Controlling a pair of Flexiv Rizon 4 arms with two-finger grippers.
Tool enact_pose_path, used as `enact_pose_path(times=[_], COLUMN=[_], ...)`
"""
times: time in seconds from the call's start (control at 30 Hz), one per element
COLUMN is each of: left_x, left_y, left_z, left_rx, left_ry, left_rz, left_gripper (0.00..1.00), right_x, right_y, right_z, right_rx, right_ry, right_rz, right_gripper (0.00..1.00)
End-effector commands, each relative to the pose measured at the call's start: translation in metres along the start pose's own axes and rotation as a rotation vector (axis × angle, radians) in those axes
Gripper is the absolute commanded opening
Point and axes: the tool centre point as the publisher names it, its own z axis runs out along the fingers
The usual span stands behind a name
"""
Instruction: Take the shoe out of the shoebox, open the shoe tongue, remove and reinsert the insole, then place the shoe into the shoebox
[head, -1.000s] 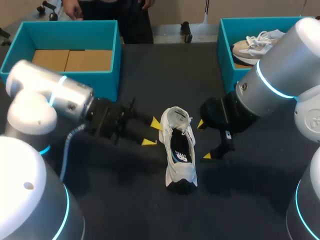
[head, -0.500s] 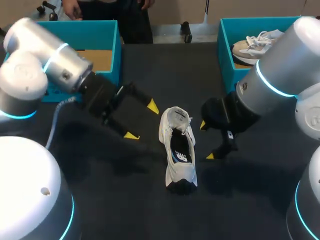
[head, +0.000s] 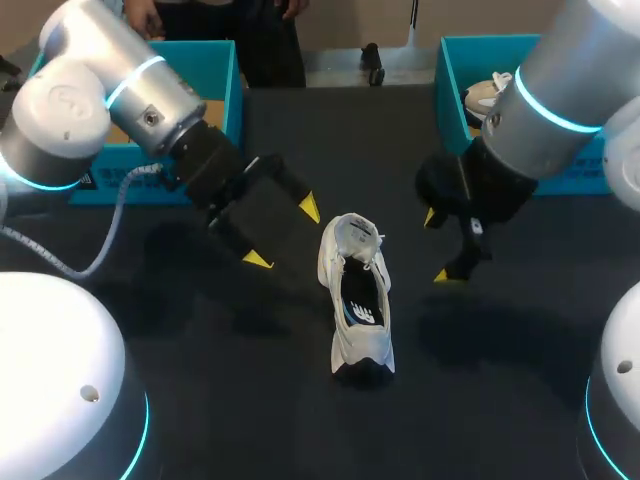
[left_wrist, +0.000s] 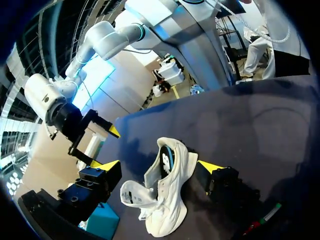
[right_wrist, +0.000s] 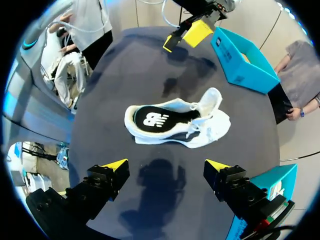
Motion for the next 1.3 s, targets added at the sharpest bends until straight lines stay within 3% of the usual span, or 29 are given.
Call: enact_pose_path(times=[0.03, 0.5, 0.7, 0.9, 0.93, 1.0, 1.03, 1.1, 1.13, 1.23, 1.3], left_x=[-0.001, -0.001, -0.003, -0.011, -0.012, -0.016, -0.017, -0.02, -0.021, -0.025, -0.027], left_y=[0.0, 0.0, -0.002, 0.003, 0.004, 0.006, 0.006, 0.007, 0.008, 0.01, 0.011], left_z=[0.0, 0.0, -0.013, -0.019, -0.019, -0.019, -0.019, -0.018, -0.017, -0.014, -0.011], left_rx=[-0.002, -0.002, -0.021, -0.049, -0.046, -0.063, -0.064, -0.065, -0.061, -0.056, -0.044], left_ry=[0.015, 0.015, 0.148, 0.225, 0.231, 0.254, 0.264, 0.28, 0.281, 0.298, 0.317], left_rz=[0.0, 0.0, 0.032, 0.025, 0.015, 0.013, 0.009, 0.009, 0.007, -0.003, -0.006], left_gripper=[1.0, 1.0, 1.0, 1.0, 0.92, 0.55, 0.46, 0.4, 0.27, 0.0, 0.0], right_x=[0.003, -0.012, -0.014, -0.014, -0.014, -0.014, -0.014, -0.014, -0.014, -0.014, -0.014], right_y=[-0.012, -0.03, -0.036, -0.036, -0.036, -0.036, -0.036, -0.036, -0.036, -0.036, -0.036], right_z=[-0.027, -0.077, -0.091, -0.092, -0.092, -0.092, -0.092, -0.092, -0.092, -0.092, -0.092], right_rx=[-0.008, 0.014, 0.0, -0.006, -0.006, -0.006, -0.006, -0.006, -0.006, -0.006, -0.006], right_ry=[-0.015, -0.015, -0.036, -0.034, -0.034, -0.034, -0.034, -0.034, -0.034, -0.034, -0.034], right_rz=[0.003, -0.056, -0.048, -0.046, -0.046, -0.046, -0.046, -0.046, -0.046, -0.046, -0.046], right_gripper=[1.0, 1.0, 1.0, 1.0, 1.0, 1.0, 1.0, 1.0, 1.0, 1.0, 1.0])
